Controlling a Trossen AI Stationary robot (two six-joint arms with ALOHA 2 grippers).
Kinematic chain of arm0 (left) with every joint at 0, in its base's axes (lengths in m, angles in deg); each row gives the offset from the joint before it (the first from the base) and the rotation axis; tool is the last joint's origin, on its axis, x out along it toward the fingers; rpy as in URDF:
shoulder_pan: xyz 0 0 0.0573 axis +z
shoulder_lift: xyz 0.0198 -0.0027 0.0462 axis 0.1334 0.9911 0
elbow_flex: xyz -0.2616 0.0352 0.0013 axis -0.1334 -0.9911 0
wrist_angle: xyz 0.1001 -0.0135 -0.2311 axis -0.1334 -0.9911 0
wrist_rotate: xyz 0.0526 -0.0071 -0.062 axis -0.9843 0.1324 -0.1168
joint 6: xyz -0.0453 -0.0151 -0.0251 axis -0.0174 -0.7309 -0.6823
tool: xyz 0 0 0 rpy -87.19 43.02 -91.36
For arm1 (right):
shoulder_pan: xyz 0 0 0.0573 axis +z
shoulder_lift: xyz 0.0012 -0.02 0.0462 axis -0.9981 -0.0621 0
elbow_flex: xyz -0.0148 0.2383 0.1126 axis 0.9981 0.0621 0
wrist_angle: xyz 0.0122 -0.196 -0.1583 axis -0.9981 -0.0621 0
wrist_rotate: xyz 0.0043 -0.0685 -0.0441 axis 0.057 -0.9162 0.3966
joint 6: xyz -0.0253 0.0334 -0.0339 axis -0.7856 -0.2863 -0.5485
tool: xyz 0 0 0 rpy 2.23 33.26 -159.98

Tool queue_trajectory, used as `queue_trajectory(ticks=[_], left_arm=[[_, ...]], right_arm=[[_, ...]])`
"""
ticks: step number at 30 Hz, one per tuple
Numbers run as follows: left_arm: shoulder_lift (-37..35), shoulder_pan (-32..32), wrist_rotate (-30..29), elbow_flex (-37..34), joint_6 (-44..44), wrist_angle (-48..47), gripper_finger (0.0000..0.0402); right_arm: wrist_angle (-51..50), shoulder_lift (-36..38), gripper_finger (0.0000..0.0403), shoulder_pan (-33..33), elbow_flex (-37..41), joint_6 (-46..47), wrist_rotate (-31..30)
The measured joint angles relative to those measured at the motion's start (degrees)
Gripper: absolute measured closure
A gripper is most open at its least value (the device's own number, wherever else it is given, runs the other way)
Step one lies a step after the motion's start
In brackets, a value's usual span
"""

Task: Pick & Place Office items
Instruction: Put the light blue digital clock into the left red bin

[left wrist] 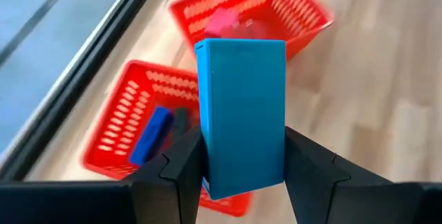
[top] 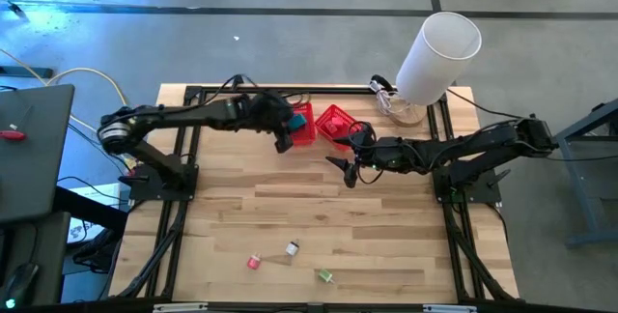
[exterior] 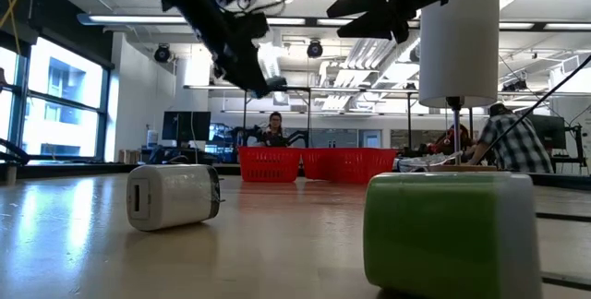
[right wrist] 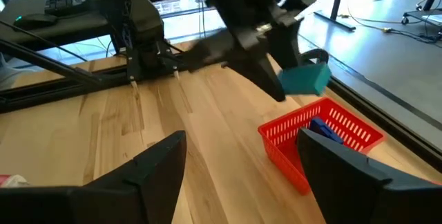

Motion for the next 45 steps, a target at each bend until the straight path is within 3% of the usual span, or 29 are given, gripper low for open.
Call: queue_trajectory(ticks=[5,14,21,26,45], left_arm=[[6.3,-0.5,-8.2,3.9,5.2,-3.3,0.0248],[12.9,-4.2,-23.1,4.7,10.2,-3.4,0.0248],[17.1,-7.5,-25.5,4.7,13.8,-1.7,0.0248],[19.1,-9.1,-31.8,4.7,17.0,0.5,0.0247],[19.8,-8.2,-29.4,4.7,16.8,1.1,0.0243]], right_arm=[[-0.2,0.0,0.0139,0.0,0.0,-0.1,0.0],[-1.3,0.0,0.0139,0.0,0.0,-0.1,0.0],[-2.0,0.0,0.0139,0.0,0.0,-0.1,0.0],[-2.2,0.0,0.0139,0.0,0.0,-0.1,0.0],[-2.8,0.0,0.0139,0.0,0.0,-0.1,0.0]])
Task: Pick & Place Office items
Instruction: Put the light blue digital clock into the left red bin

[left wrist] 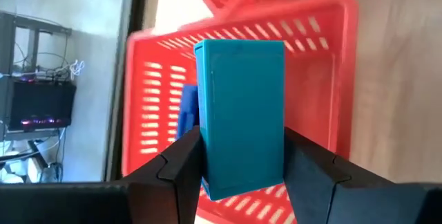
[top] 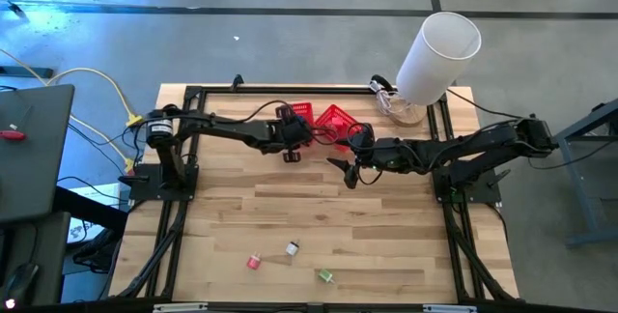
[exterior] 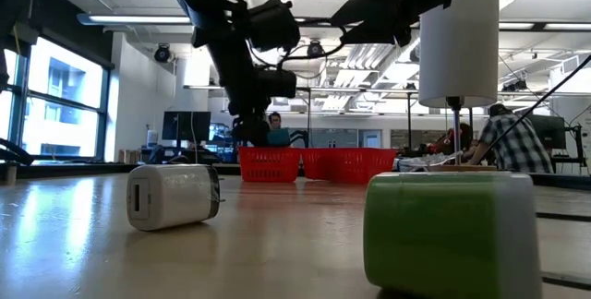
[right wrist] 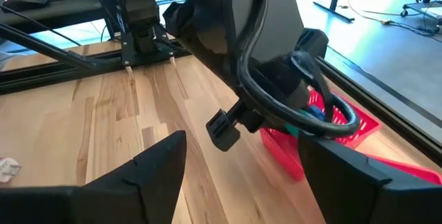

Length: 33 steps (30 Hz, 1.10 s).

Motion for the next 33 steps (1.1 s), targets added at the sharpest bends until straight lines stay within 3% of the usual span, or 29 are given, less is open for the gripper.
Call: queue_trajectory(ticks=[26,33], left_arm=[[2.9,0.0,0.7,0.0,2.2,1.3,0.0242],[2.9,0.0,0.6,0.0,2.9,1.1,0.0223]], right_arm=[[-0.2,0.0,0.0139,0.0,0.0,0.0,0.0],[-0.2,0.0,0.0139,0.0,0.0,0.0,0.0]])
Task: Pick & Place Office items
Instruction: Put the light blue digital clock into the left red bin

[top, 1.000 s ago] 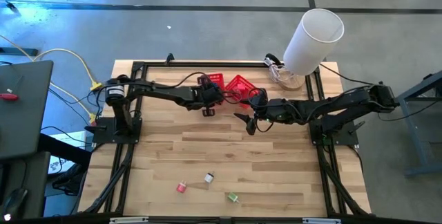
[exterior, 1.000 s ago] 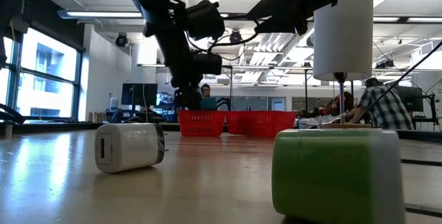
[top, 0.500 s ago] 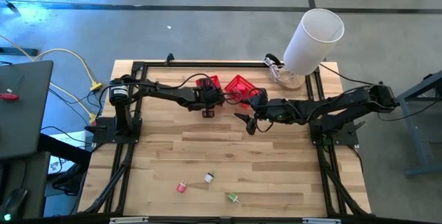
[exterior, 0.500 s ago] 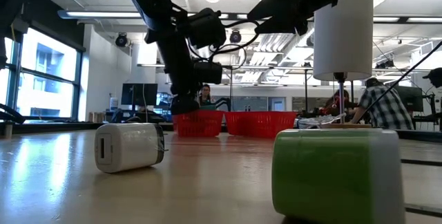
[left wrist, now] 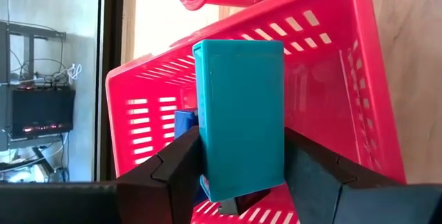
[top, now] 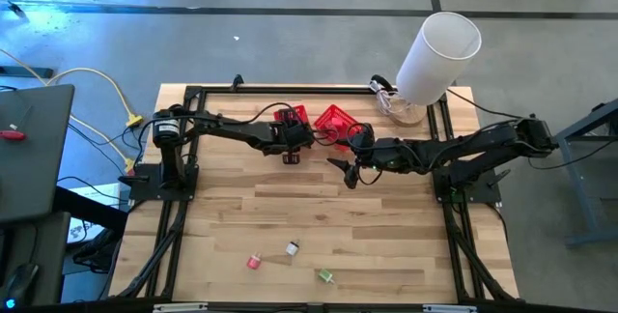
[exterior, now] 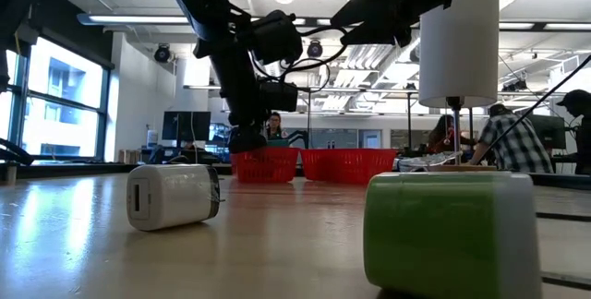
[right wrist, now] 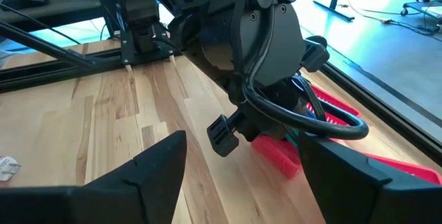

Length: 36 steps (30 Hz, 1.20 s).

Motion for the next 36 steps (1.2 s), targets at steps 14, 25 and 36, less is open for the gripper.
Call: queue_trajectory(ticks=[14,25,36], left_arm=[[0.0,-0.4,0.2,0.0,1.3,0.0,0.0221],[0.0,-0.6,0.1,0.0,0.3,0.1,0.022],[0.0,-0.7,0.0,0.0,3.1,0.0,0.022]], right_arm=[[-0.7,0.0,0.0139,0.0,0.0,0.0,0.0],[-0.7,0.0,0.0139,0.0,0.0,0.0,0.0],[-0.7,0.0,0.0139,0.0,0.0,0.0,0.0]])
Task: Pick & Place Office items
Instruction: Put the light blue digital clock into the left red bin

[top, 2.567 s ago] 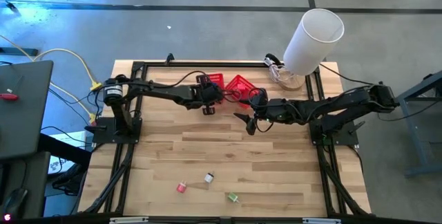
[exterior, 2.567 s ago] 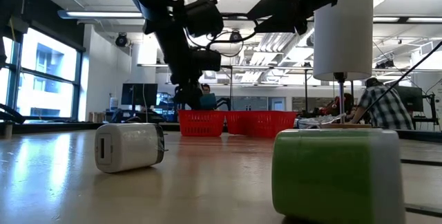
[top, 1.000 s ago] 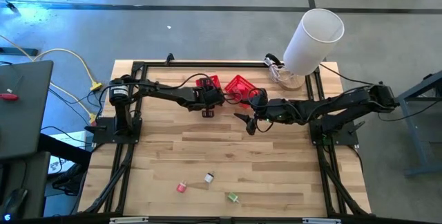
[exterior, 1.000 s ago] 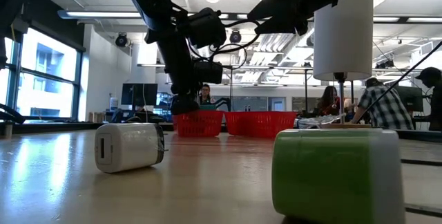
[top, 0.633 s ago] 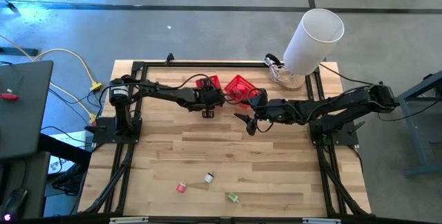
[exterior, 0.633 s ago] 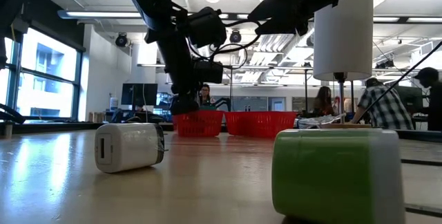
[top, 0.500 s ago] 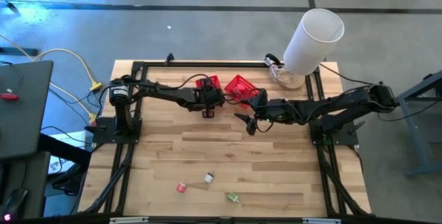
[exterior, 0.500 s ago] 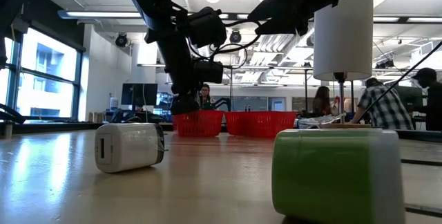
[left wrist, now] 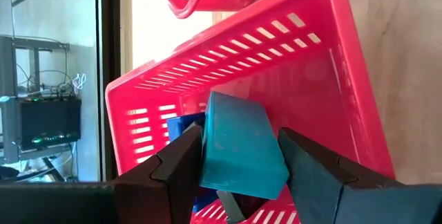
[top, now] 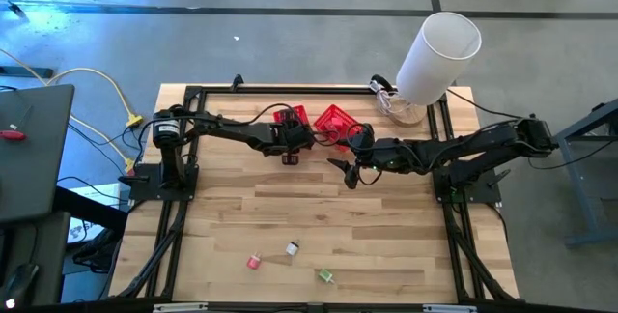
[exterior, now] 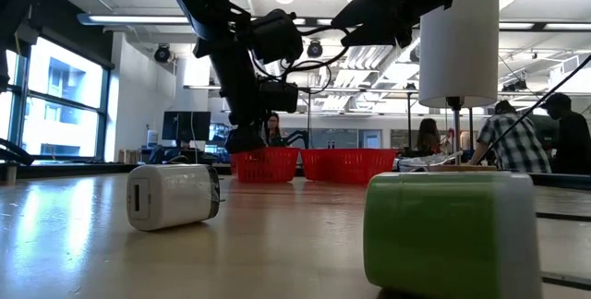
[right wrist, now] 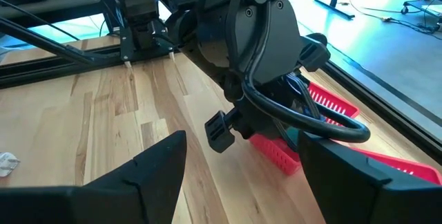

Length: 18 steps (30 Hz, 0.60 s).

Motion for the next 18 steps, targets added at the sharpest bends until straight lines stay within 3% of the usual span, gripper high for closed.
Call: queue_trajectory(ticks=[7,18], left_arm=[[0.0,0.0,1.0,0.0,2.2,0.0,0.0212],[0.0,0.0,0.4,0.0,2.1,1.0,0.0128]], right_arm=[[0.0,0.0,0.0139,0.0,0.0,0.0,0.0],[-0.9,0.0,0.0139,0.0,0.0,0.0,0.0]])
